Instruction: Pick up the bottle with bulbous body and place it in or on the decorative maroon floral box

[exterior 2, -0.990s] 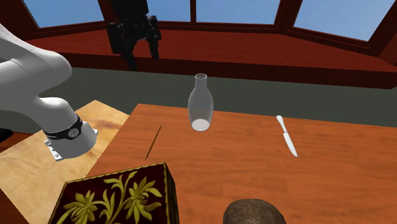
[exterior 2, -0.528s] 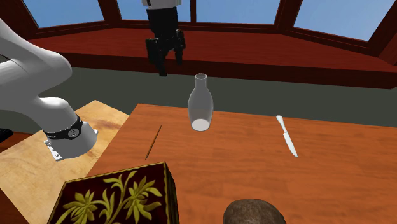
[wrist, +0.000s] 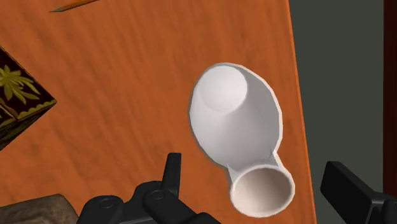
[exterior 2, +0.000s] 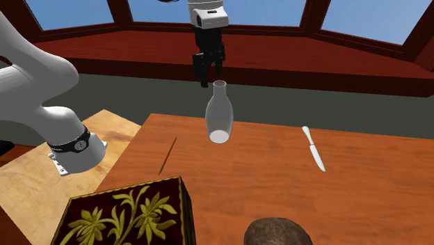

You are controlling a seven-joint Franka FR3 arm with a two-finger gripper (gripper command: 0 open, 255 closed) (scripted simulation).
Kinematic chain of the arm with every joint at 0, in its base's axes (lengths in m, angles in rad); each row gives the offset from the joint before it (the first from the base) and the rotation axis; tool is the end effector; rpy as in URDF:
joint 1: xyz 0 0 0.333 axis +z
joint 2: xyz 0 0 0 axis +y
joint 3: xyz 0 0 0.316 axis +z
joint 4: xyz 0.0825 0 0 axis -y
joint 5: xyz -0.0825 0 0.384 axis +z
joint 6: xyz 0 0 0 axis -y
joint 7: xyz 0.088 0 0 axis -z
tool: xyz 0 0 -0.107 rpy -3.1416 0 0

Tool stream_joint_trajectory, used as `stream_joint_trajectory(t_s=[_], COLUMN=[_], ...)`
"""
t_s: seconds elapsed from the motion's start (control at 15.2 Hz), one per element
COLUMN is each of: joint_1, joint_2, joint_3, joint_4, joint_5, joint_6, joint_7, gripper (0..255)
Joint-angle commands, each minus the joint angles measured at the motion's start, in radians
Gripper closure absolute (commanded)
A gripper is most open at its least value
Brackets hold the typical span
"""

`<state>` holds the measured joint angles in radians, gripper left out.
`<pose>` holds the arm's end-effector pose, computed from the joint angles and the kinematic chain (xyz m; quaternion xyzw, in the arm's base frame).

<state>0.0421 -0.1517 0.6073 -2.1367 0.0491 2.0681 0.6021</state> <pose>0.4065 0.3227 0.4650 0.9993 0.0111 0.0356 0.0006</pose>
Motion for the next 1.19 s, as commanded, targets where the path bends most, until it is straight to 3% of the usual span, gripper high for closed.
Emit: stream_joint_trajectory(t_s=[0.0,0.4,0.92,0.99,1.12], joint_1=[0.001,0.000,0.000,0.000,0.000], joint_2=[0.045,0.091,0.091,0.091,0.091], joint_3=[0.018,0.025,0.025,0.025,0.025], joint_4=[0.018,-0.031,-0.031,-0.031,-0.031], joint_5=[-0.025,-0.056,-0.056,-0.056,-0.056], joint_6=[0.022,0.109,0.109,0.109,0.109], joint_7=[0.038,0.061,0.061,0.061,0.061], gripper=[0,0,0,255,255])
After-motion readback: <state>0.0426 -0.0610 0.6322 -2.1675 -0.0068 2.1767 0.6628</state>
